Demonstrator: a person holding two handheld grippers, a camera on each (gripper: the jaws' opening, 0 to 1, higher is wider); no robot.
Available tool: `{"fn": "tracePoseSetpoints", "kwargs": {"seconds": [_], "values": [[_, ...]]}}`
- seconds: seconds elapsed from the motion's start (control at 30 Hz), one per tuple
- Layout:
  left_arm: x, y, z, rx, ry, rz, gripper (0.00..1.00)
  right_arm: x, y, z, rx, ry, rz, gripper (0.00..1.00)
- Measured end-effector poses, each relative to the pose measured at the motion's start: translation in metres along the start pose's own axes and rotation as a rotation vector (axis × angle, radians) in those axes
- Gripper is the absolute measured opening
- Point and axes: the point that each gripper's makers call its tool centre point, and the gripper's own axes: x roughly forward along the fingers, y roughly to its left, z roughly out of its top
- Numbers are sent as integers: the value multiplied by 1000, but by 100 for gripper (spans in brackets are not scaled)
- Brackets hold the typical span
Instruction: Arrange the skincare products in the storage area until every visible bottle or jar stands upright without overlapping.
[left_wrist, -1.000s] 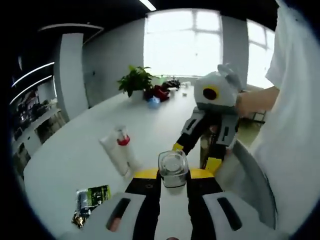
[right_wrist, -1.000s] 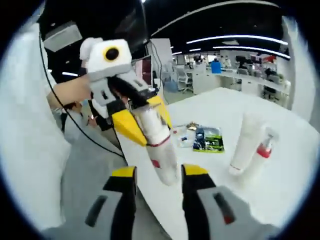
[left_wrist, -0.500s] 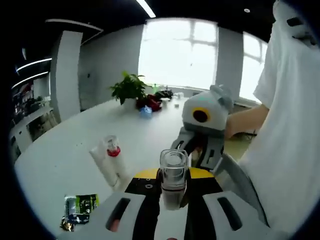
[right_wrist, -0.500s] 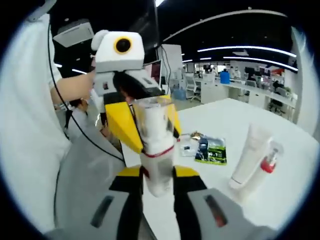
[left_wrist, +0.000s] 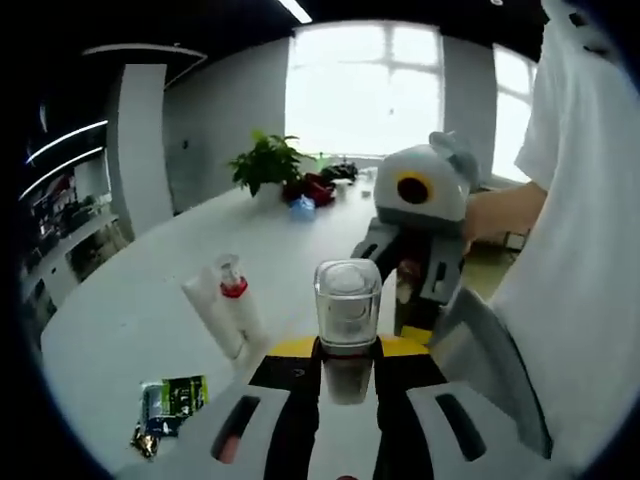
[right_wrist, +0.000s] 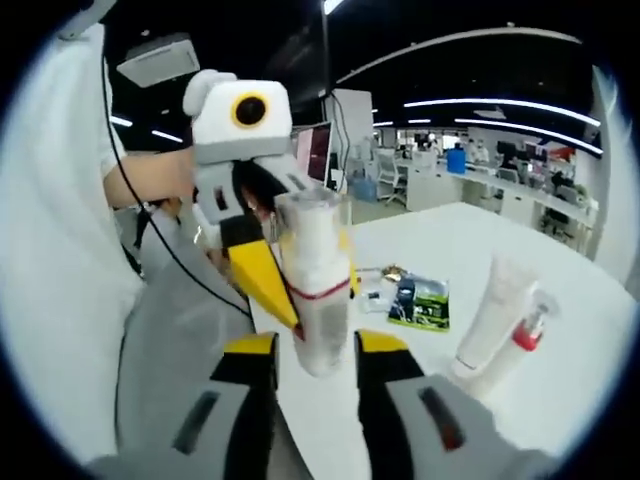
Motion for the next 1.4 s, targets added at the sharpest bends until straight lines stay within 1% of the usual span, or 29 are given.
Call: {"fn": "tracePoseSetpoints", "kwargs": {"seconds": [0.03, 0.1, 0.13, 0.2, 0.27, 0.3, 0.33, 0.37, 0.4, 0.43, 0.57, 0.63, 0.77, 0.8, 0.87, 0.9, 0.93, 1.03, 1.1, 1.2, 1.33, 1.37, 1.4], "values": [[2, 1, -2, 1, 5, 4, 17, -3, 0, -4, 9, 7, -1, 38], [4, 1, -4, 3, 10, 6, 17, -12, -2, -10, 31, 13, -4, 36], [6, 1, -5, 3, 13, 4, 17, -15, -3, -10, 41, 6, -9, 35], [11, 0, -10, 6, 27, 2, 17, -24, -6, -3, 79, -33, -19, 36], [16, 1, -15, 6, 42, 0, 17, -31, -7, 11, 117, -101, -13, 37], [18, 1, -18, 5, 51, -3, 17, -35, -6, 24, 154, -171, 7, 37], [20, 2, -19, 3, 55, -5, 17, -36, -5, 29, 167, -196, 19, 36], [22, 2, -21, 1, 60, -9, 17, -38, -3, 40, 187, -252, 46, 37], [23, 1, -21, 0, 61, -11, 17, -38, -3, 47, 198, -284, 50, 37], [25, 1, -21, -2, 64, -18, 17, -38, -5, 49, 208, -294, 46, 37], [29, 1, -19, 1, 66, -33, 17, -30, -13, 49, 215, -290, 33, 37], [31, 2, -18, -1, 65, -37, 17, -25, -16, 45, 210, -269, 26, 37], [35, 6, -17, -3, 63, -45, 17, -18, -19, 39, 232, -264, 21, 34], [36, 6, -17, -4, 63, -46, 17, -16, -22, 39, 245, -272, 8, 32], [38, 9, -19, -9, 66, -51, 17, -15, -26, 38, 260, -279, -9, 25], [39, 10, -20, -9, 69, -54, 17, -15, -30, 36, 261, -276, -31, 24], [41, 12, -21, -15, 73, -50, 17, -14, -31, 34, 269, -273, -29, 24], [46, 17, -25, -30, 72, -50, 17, -14, -37, 30, 279, -272, -54, 23], [49, 19, -25, -44, 66, -49, 17, -14, -41, 28, 277, -269, -71, 22], [55, 22, -26, -52, 60, -37, 17, -16, -49, 25, 266, -253, -115, 22], [65, 27, -38, -27, 111, -19, 18, -17, -59, 22, 245, -238, -162, 22], [67, 28, -39, -25, 114, -20, 18, -16, -60, 21, 241, -233, -166, 22], [69, 30, -41, -25, 118, -18, 18, -14, -62, 16, 224, -209, -177, 22]]}}
